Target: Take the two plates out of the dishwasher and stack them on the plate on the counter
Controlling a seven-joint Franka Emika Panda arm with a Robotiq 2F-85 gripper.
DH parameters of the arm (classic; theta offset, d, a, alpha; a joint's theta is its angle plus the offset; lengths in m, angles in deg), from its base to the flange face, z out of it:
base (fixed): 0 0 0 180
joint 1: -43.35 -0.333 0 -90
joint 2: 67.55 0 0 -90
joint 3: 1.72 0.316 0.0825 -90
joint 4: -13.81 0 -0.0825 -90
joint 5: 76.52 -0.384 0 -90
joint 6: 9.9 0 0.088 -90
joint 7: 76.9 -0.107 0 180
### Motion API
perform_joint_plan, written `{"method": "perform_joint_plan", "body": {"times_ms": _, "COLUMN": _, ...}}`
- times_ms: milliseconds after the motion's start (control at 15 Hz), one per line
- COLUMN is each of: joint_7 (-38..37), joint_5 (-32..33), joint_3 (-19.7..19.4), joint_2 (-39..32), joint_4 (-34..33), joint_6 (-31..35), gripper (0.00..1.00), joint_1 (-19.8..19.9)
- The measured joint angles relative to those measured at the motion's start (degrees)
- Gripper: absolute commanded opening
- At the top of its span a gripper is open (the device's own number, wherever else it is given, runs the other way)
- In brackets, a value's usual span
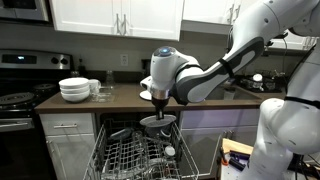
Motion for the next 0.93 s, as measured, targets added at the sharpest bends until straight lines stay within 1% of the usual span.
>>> {"method": "perform_joint_plan", "body": {"times_ms": 267, "joint_7": -0.01, "joint_5": 0.05, "joint_3": -0.03, "joint_2": -0.37, "joint_4": 0.09, "joint_6": 0.0, "gripper": 0.02, "joint_1": -0.01}}
{"method": "perform_joint_plan", "body": {"times_ms": 400, "joint_7": -0.57, "joint_5": 1.12, "joint_3": -0.03, "joint_2": -0.35, "joint_4": 0.09, "joint_6": 0.02, "gripper": 0.02, "joint_1": 0.0}}
{"method": "perform_joint_plan", "body": {"times_ms": 600, "joint_7": -3.09, "joint_5": 4.65, "joint_3": 0.03, "joint_2": -0.27, "joint_4": 0.08, "joint_6": 0.05, "gripper": 0.02, "joint_1": 0.01}}
{"method": "perform_joint_plan", "body": {"times_ms": 933, "joint_7": -9.59, "joint_5": 13.13, "joint_3": 0.43, "joint_2": -0.11, "joint_4": 0.06, "joint_6": 0.0, "gripper": 0.02, "joint_1": 0.04}}
